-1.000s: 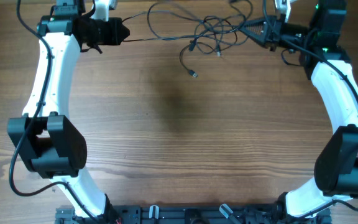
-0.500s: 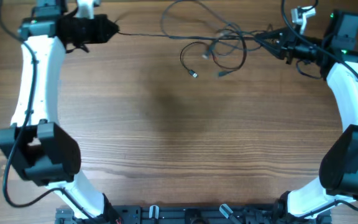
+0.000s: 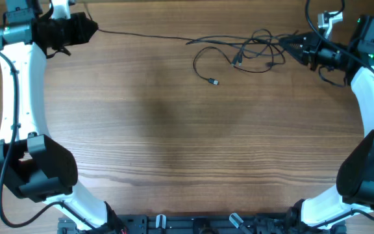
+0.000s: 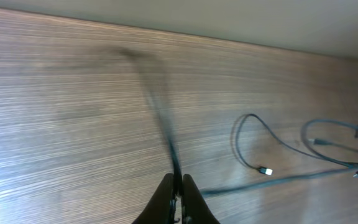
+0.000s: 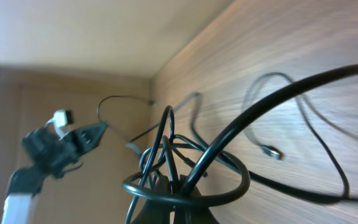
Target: Untangle cables
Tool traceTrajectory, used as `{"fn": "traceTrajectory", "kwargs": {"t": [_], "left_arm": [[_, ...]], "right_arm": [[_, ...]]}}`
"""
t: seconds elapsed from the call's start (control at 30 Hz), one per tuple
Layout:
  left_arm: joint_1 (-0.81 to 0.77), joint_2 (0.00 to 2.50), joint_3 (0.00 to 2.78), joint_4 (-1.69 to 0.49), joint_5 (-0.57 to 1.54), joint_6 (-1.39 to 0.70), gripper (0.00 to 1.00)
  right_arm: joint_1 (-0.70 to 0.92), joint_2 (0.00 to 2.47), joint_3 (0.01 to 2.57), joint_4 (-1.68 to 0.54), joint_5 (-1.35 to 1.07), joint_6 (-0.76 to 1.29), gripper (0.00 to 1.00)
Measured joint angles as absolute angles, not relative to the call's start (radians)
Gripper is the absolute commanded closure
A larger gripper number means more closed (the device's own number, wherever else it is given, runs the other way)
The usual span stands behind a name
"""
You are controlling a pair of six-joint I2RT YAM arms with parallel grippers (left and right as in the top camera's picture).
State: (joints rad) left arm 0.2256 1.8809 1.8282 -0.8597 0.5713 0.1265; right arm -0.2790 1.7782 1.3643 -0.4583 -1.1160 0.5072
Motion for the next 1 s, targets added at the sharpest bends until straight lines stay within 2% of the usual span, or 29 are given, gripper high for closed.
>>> {"fn": "traceTrajectory", "kwargs": {"t": [0.2, 0.47, 0.57, 0.7, 0.87, 1.0], "left_arm": [[0.260, 1.881, 1.828, -0.852, 0.516, 0.129, 0.96], [0.261, 1.881, 1.828, -0.852, 0.518, 0.129, 0.96], [0.260, 1.881, 1.828, -0.853, 0.529, 0.130, 0.83], [0.243, 1.881, 1.828, -0.854, 0.569, 0.135, 0.76], [0.193, 1.881, 1.828, -0.857, 0.651, 0.146, 0.67], [0.143, 1.881, 1.828, -0.860, 0.706, 0.156, 0.66]], "right_arm": [[-0.311, 1.778, 1.365, -0.570, -0.940, 0.479, 0.96], [-0.311, 1.778, 1.365, -0.675, -0.858, 0.405, 0.95], [-0.296, 1.778, 1.365, -0.688, -0.860, 0.372, 0.96], [-0.229, 1.778, 1.365, -0.671, -0.890, 0.342, 0.96], [-0.103, 1.778, 1.365, -0.577, -0.944, 0.345, 0.96], [-0.024, 1.778, 1.365, -0.467, -0.986, 0.382, 0.95]]}}
